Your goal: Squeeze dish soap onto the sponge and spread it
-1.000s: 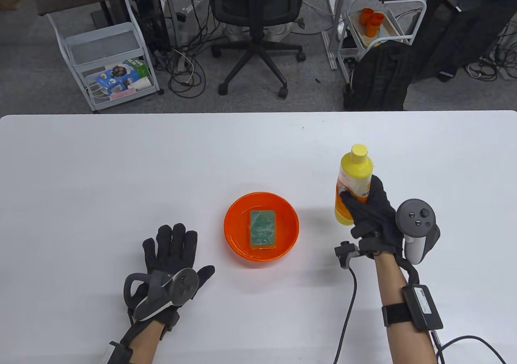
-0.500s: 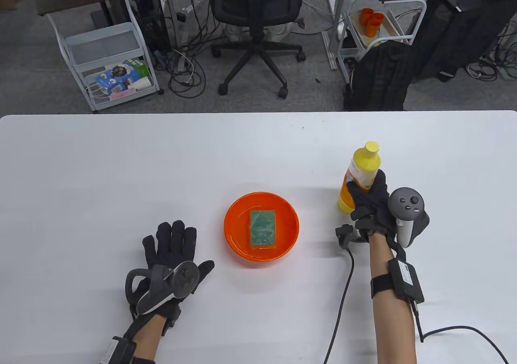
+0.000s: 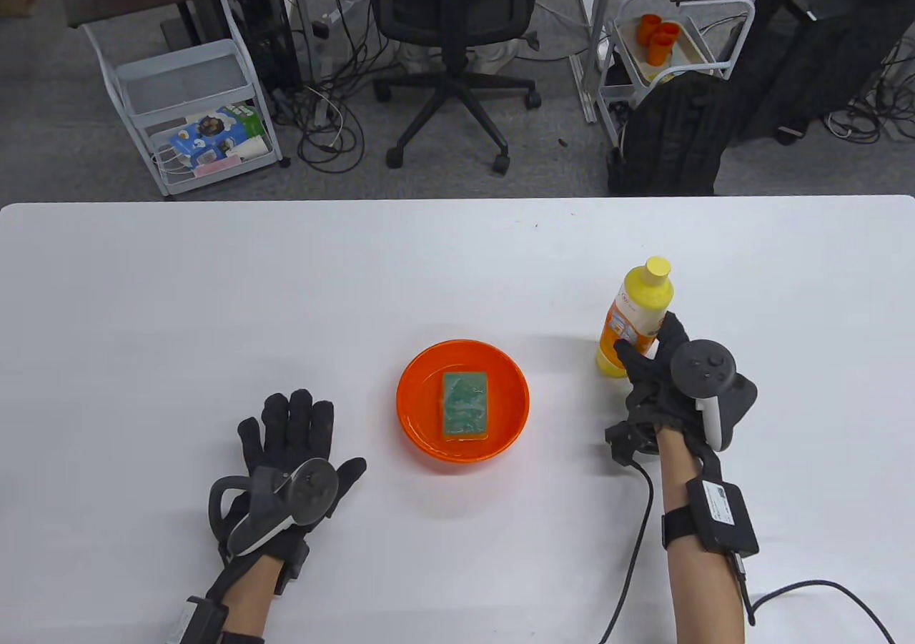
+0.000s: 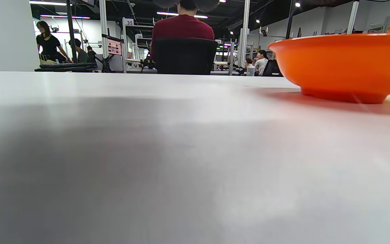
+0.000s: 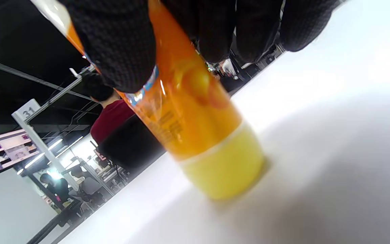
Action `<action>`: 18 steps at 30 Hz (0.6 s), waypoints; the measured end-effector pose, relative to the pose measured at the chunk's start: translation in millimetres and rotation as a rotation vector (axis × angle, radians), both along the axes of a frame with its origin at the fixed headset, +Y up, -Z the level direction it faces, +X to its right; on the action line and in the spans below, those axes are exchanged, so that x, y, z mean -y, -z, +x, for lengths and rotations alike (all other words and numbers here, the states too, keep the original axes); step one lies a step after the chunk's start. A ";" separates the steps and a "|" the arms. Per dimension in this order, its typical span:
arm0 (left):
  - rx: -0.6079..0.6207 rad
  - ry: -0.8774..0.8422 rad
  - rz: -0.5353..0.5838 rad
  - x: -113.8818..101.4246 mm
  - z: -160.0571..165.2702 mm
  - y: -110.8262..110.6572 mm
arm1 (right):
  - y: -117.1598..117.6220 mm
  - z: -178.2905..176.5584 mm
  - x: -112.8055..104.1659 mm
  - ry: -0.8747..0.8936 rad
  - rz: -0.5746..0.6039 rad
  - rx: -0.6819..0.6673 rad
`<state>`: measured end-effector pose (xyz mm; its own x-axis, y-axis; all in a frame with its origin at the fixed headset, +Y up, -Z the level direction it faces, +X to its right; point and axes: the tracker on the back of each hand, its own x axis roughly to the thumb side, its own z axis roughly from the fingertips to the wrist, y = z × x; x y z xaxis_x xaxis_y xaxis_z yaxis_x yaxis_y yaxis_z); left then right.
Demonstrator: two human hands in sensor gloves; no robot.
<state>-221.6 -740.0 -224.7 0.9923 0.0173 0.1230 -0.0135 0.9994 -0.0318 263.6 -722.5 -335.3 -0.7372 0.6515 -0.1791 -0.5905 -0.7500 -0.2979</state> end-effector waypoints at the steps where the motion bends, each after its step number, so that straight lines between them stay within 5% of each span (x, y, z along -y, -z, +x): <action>1: -0.002 -0.002 0.000 -0.2 -0.4 0.3 | -5.5 0.0 -3.6 -0.012 0.000 -0.013; 6: -0.007 0.003 -0.003 -1.2 -0.6 0.3 | -57.9 -5.5 -28.0 -0.121 0.037 -0.098; 11: -0.010 0.001 0.004 -1.1 -1.6 0.1 | -104.1 -25.5 -30.6 -0.223 0.059 -0.258; 18: -0.012 0.022 0.002 -2.2 -3.9 -2.2 | -111.0 -39.0 -0.2 -0.296 -0.075 -0.358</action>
<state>-225.5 -737.8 -222.6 0.9938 -0.0049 0.1109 0.0083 0.9995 -0.0303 224.6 -722.4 -224.3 -0.9136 0.3985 0.0815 -0.4032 -0.9136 -0.0532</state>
